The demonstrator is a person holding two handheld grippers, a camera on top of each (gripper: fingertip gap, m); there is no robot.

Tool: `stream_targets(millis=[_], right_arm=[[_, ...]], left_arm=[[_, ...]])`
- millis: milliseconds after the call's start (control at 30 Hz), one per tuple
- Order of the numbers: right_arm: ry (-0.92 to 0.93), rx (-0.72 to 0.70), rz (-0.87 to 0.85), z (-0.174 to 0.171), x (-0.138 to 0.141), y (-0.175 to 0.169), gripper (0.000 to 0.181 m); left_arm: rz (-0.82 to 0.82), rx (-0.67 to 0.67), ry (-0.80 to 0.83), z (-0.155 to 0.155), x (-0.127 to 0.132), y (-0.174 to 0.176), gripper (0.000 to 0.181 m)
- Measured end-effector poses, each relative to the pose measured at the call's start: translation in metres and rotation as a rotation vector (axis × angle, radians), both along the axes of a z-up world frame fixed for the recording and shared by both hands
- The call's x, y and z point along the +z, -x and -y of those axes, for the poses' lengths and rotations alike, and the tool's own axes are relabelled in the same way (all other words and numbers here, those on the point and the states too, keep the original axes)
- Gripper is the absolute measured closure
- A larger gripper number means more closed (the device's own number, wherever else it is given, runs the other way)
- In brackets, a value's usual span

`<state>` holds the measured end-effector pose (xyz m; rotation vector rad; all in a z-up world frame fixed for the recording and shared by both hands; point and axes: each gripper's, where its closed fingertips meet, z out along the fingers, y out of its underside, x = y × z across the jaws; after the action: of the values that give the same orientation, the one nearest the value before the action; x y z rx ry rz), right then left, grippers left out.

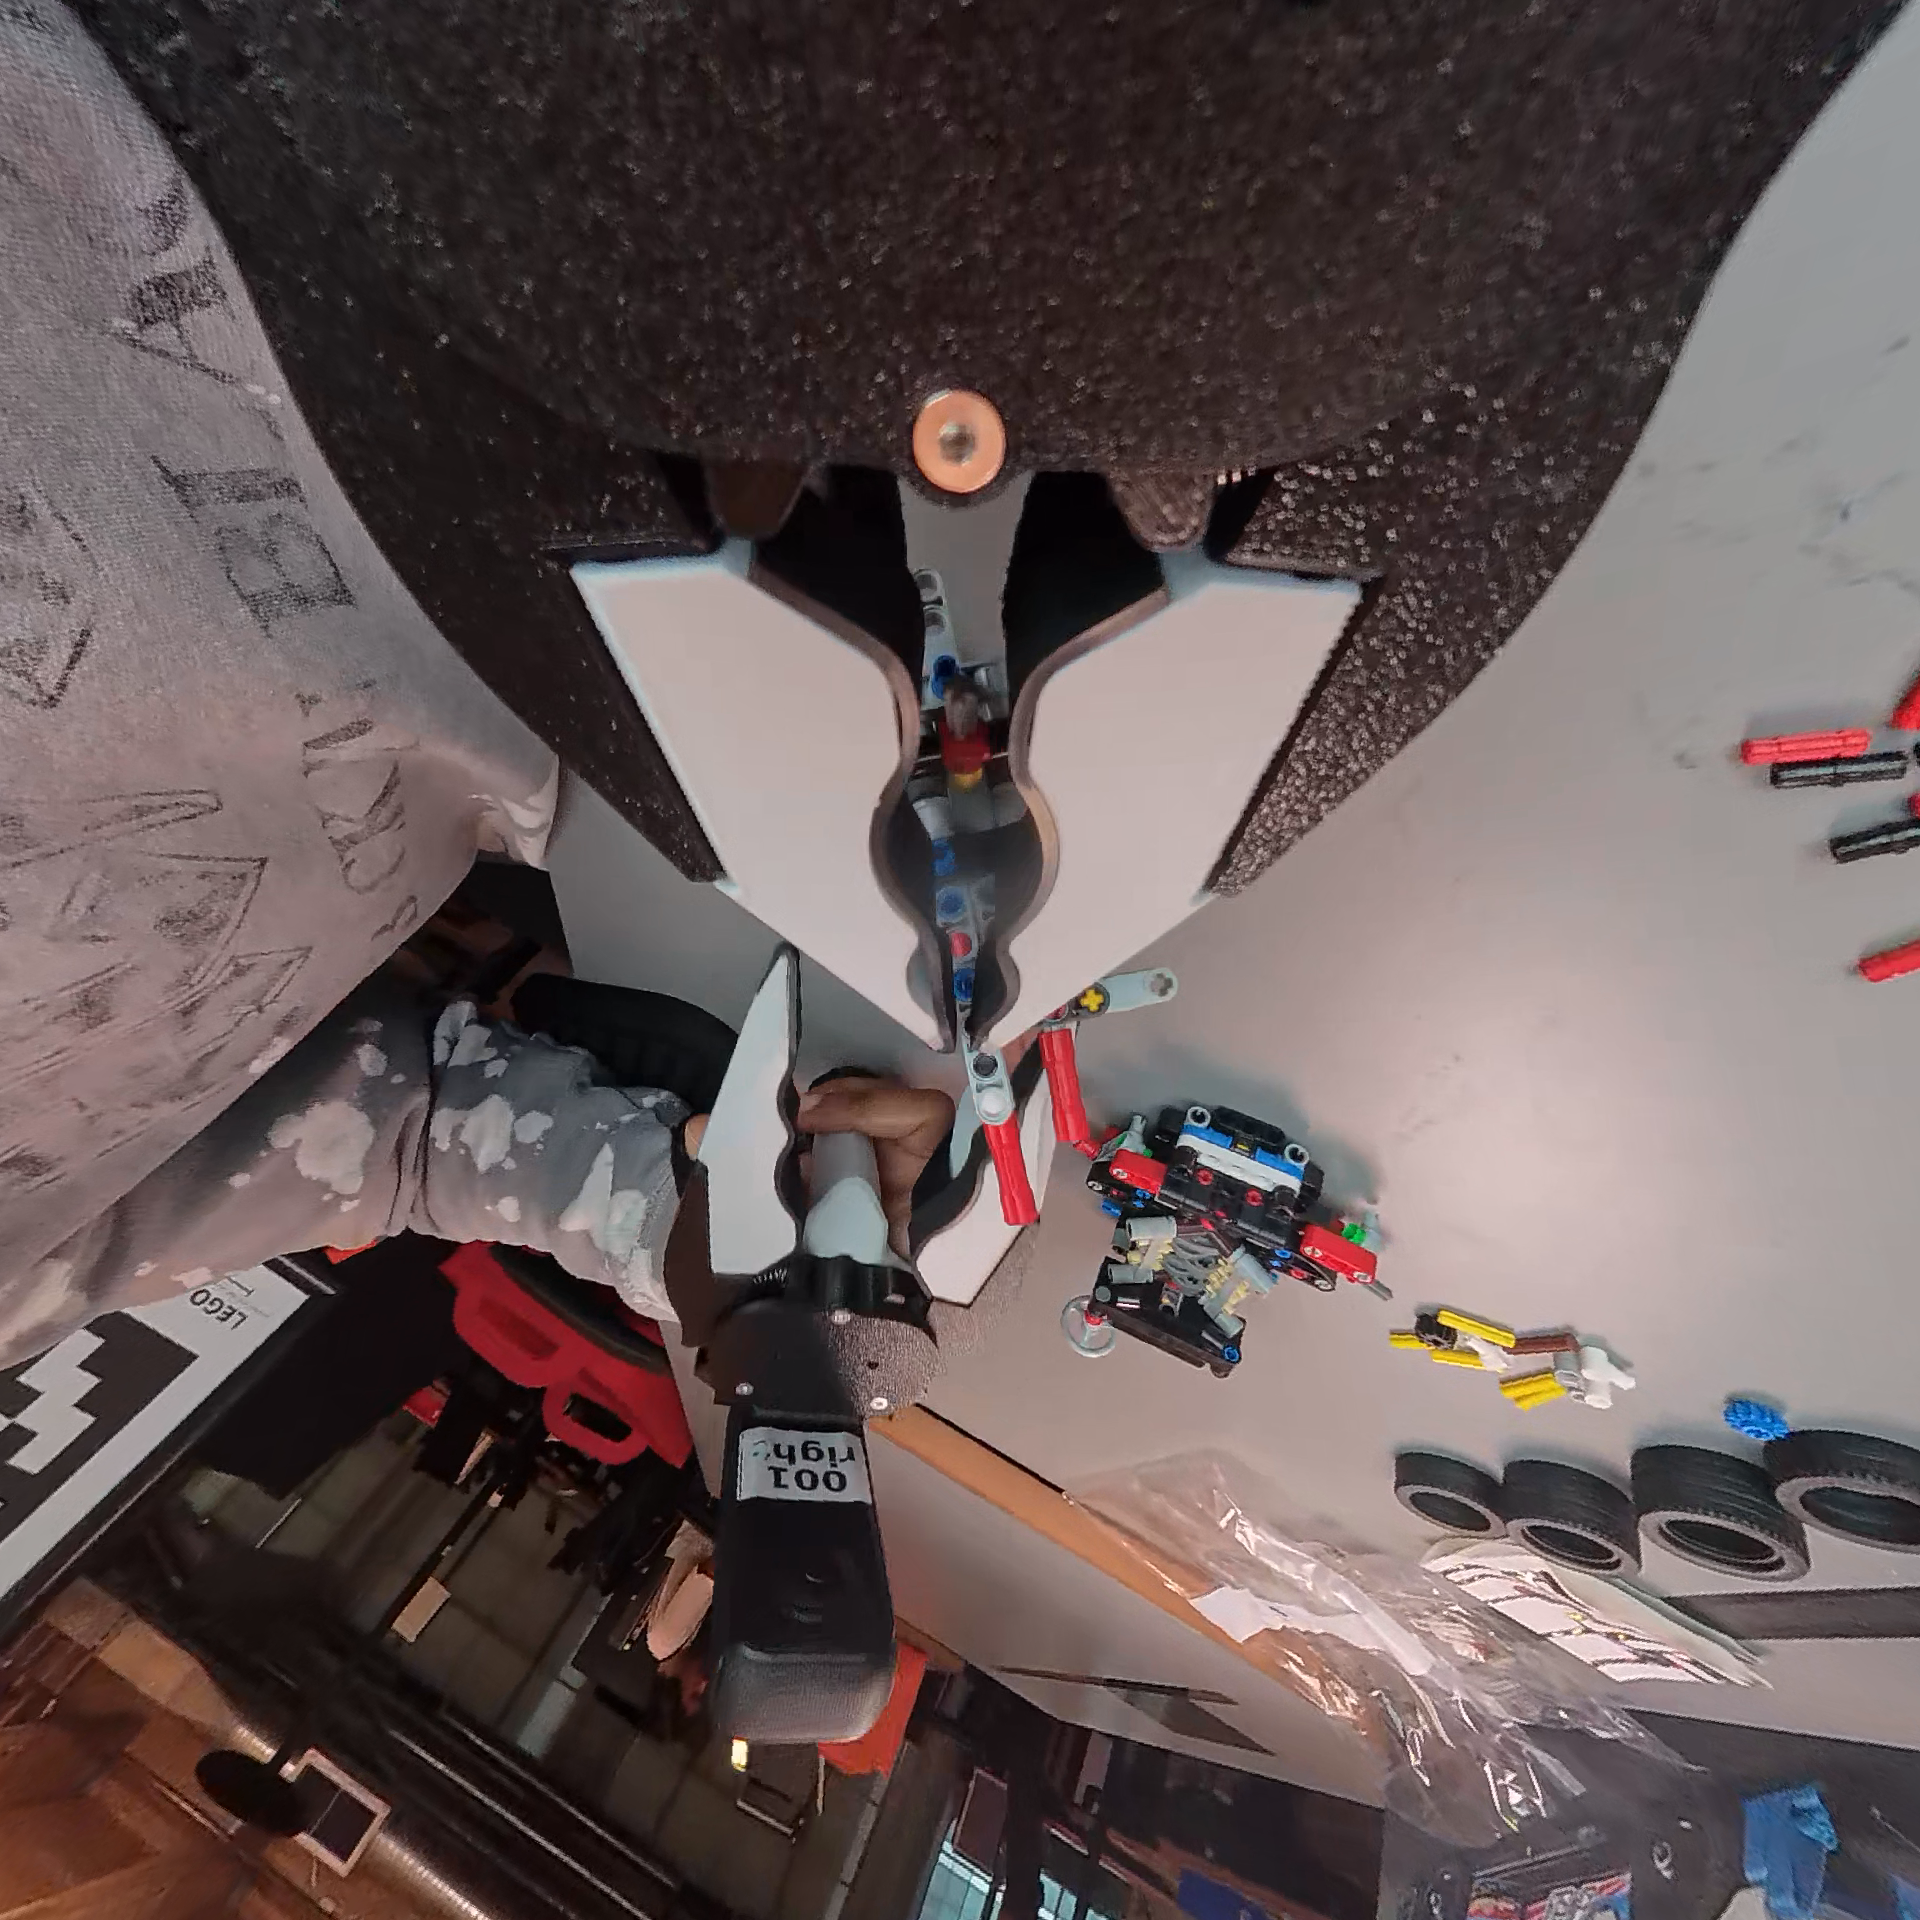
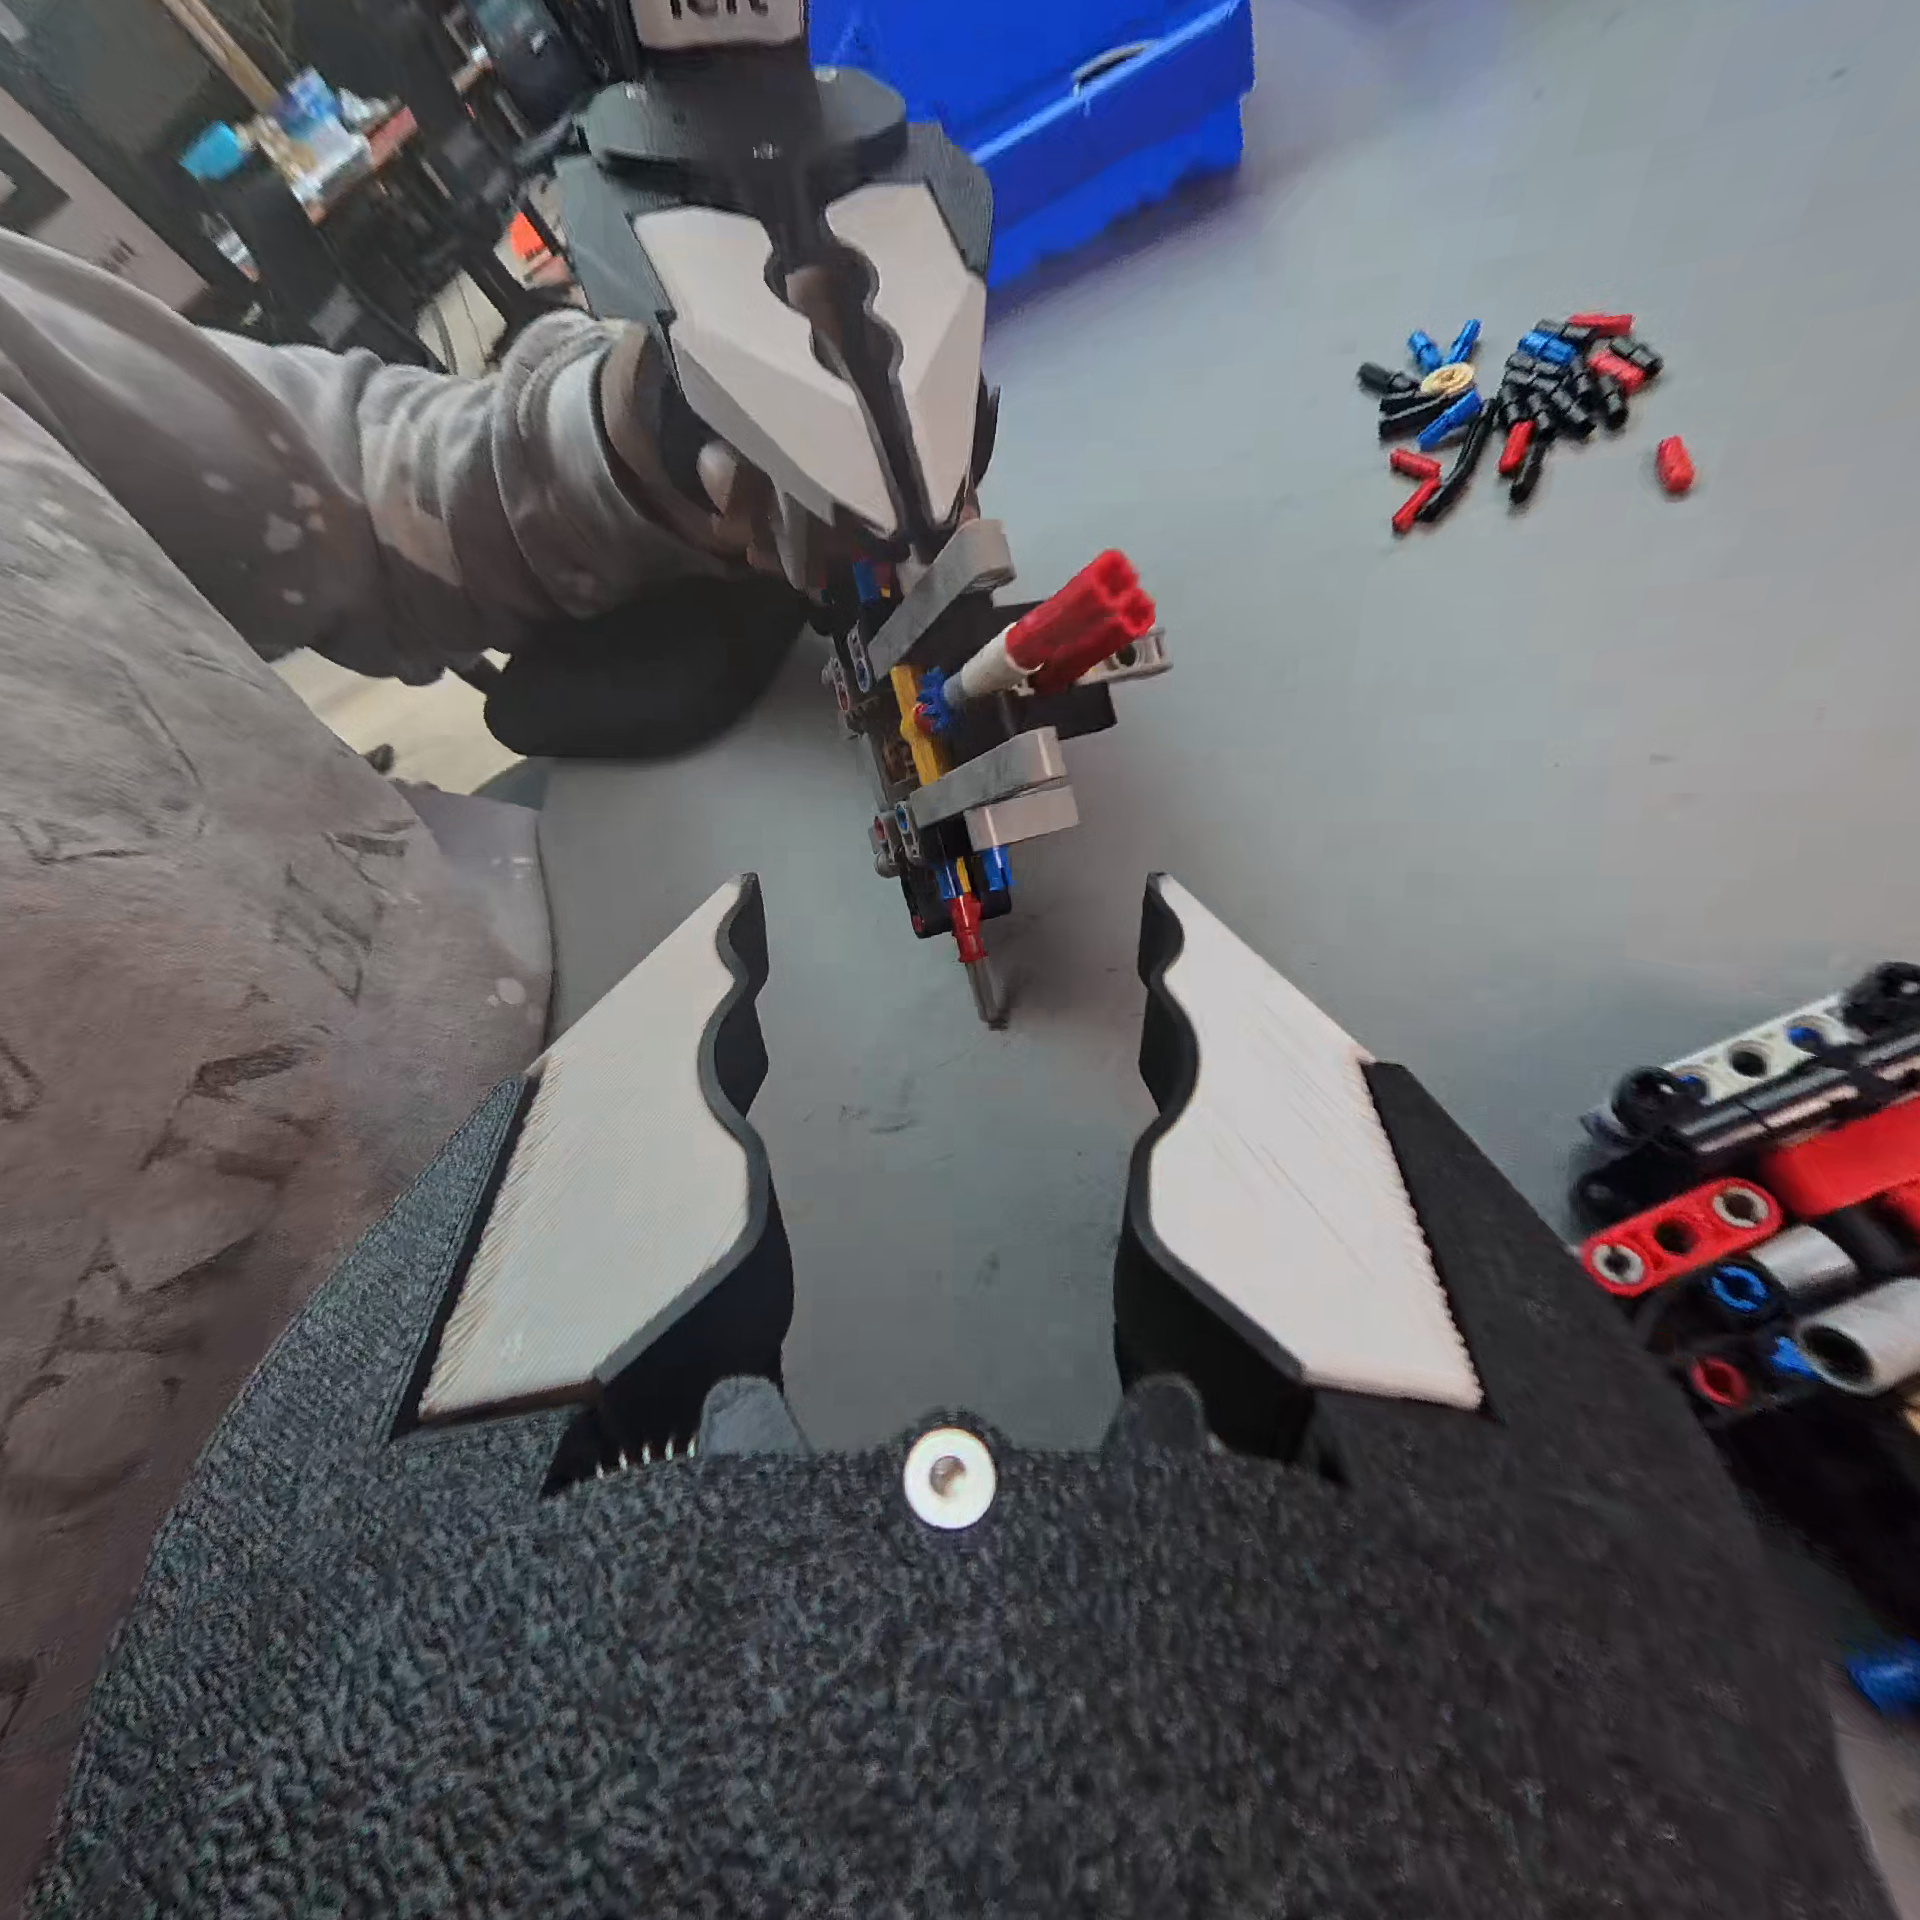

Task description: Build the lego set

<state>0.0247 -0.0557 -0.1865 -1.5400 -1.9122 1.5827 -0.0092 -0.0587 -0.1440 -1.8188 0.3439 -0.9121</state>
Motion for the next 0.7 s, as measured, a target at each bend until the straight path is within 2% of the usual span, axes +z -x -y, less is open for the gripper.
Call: stream_targets(millis=[67, 133, 167, 233, 267, 367, 467, 567, 700], right_arm=[[-0.040, 0.020, 0.040, 0.009, -0.013, 0.005, 0.115], [-0.050, 0.022, 0.039, 0.014, -0.013, 0.012, 0.119], [-0.051, 0.014, 0.026, 0.015, -0.011, 0.016, 0.130], [-0.033, -0.016, 0.007, 0.013, -0.006, 0.022, 0.172], [-0.025, -0.033, 0.005, 0.011, -0.005, 0.025, 0.181], [-0.049, -0.062, 0.025, 0.002, -0.009, 0.025, 0.181], [-0.054, -0.065, 0.020, -0.002, -0.006, 0.020, 0.181], [-0.020, -0.047, 0.023, 0.004, -0.002, 0.016, 0.162], [-0.021, -0.033, 0.040, 0.012, -0.005, 0.020, 0.150]], left_arm=[[-0.013, -0.001, 0.009, -0.001, -0.002, 0.000, 0.181], [-0.012, -0.008, 0.007, 0.000, -0.001, 0.000, 0.181], [-0.010, -0.012, 0.011, 0.001, -0.001, 0.000, 0.181], [-0.021, -0.009, 0.021, 0.000, -0.004, 0.000, 0.181], [-0.031, -0.007, 0.026, 0.000, -0.005, 0.001, 0.181], [-0.095, 0.013, 0.030, -0.001, -0.010, 0.010, 0.181], [-0.113, 0.017, 0.091, 0.000, -0.014, 0.025, 0.157], [-0.092, -0.030, 0.193, 0.010, -0.022, 0.032, 0.134], [-0.150, -0.112, 0.330, 0.032, -0.044, 0.026, 0.127]])
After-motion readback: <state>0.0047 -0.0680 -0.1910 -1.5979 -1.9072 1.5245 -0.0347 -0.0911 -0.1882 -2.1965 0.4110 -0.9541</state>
